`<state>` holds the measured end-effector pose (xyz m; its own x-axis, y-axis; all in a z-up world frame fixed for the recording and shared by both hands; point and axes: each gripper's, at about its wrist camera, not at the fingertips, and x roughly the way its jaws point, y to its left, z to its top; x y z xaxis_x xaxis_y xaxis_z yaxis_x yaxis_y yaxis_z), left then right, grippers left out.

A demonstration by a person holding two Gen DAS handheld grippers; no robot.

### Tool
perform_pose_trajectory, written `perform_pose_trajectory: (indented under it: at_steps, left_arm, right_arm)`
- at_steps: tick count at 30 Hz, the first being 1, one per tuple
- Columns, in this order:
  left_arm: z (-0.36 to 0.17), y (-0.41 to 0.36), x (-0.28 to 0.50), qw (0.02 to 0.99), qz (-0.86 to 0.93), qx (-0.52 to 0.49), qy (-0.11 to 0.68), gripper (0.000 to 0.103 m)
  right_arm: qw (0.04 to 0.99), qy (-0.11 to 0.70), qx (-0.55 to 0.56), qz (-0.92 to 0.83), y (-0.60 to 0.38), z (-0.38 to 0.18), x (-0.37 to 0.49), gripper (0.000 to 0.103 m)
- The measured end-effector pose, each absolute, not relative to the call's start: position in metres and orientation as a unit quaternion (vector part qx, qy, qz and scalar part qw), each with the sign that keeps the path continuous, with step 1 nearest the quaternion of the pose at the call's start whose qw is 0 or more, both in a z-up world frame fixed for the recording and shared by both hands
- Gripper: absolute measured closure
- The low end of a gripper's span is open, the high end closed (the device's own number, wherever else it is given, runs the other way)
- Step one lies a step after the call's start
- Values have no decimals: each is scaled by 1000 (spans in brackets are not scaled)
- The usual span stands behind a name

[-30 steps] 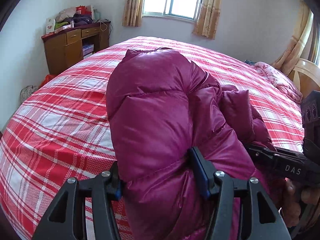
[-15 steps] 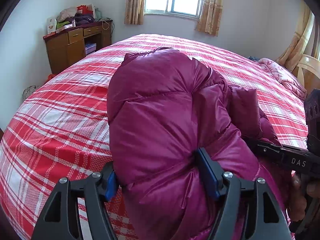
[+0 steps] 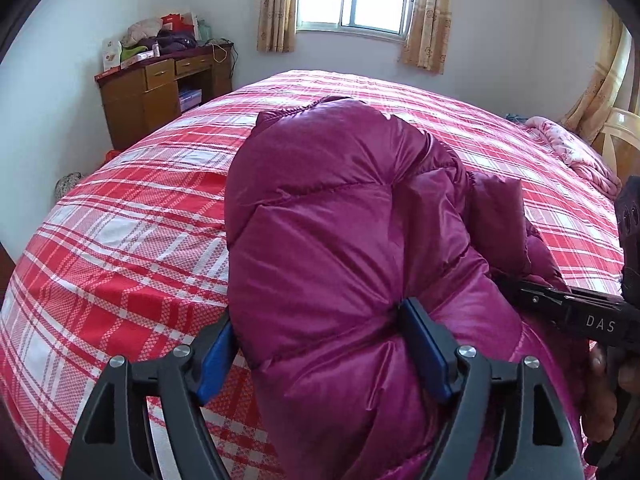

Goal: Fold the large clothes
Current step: 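Lift and roll the jacket bundle over with both tools, then lower the jacket bundle onto the bed and open both tools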

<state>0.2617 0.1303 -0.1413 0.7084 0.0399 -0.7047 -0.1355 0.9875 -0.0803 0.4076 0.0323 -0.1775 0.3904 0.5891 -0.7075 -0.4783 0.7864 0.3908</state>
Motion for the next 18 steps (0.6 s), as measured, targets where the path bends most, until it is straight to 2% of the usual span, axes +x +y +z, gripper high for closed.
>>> perform_pose_trajectory:
  at_steps: [3, 7, 9, 18]
  left_arm:
    - [-136, 130, 257, 922, 52, -57, 379, 24]
    - [-113, 130, 243, 933, 57, -48, 353, 24]
    - [-99, 131, 232, 940, 57, -52, 332, 24]
    - [-44, 135, 193, 963, 59, -58, 258, 24]
  right_arm:
    - [840, 443, 52, 310, 33, -172, 403, 64]
    - [862, 418, 49, 282, 25, -156, 391, 47]
    - [875, 398, 49, 272, 20, -144, 381, 42]
    - [917, 295, 17, 266, 24, -83, 313, 28]
